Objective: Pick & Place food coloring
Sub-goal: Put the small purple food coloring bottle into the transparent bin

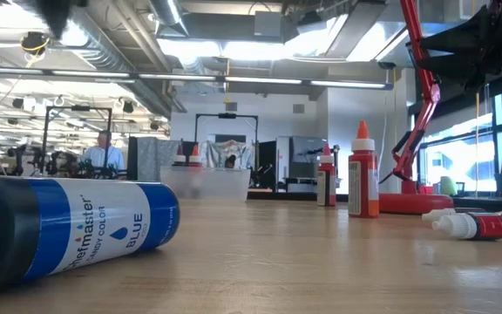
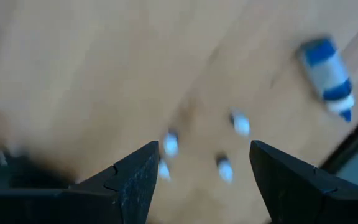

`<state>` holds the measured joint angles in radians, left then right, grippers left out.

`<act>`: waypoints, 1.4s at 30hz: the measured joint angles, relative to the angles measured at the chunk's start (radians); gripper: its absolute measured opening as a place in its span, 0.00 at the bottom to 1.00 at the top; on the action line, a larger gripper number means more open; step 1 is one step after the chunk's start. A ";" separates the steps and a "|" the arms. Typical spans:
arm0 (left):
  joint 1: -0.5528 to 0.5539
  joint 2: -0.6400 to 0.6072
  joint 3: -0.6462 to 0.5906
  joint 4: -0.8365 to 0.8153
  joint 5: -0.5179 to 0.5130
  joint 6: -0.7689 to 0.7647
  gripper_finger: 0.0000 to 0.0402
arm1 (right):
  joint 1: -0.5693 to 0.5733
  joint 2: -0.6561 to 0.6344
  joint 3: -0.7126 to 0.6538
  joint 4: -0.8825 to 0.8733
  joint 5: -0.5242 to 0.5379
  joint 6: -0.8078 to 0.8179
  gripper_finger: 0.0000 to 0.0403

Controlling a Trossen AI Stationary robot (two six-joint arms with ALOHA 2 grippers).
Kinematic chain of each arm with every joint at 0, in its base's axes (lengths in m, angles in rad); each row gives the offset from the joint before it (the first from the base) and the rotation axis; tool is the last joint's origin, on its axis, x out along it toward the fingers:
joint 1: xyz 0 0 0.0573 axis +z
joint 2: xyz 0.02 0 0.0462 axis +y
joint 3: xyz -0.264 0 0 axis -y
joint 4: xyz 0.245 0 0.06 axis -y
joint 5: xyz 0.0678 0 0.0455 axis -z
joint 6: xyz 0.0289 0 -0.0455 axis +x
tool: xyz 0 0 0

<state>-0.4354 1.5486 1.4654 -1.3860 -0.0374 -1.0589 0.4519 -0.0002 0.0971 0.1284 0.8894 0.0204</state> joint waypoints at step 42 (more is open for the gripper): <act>-0.114 0.001 -0.553 0.448 0.011 -0.673 0.61 | 0.000 0.000 0.000 0.000 0.000 0.031 0.59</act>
<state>-0.5494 1.5494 0.9124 -0.9376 -0.0267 -1.7317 0.4522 -0.0002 0.0975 0.1280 0.8895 0.0516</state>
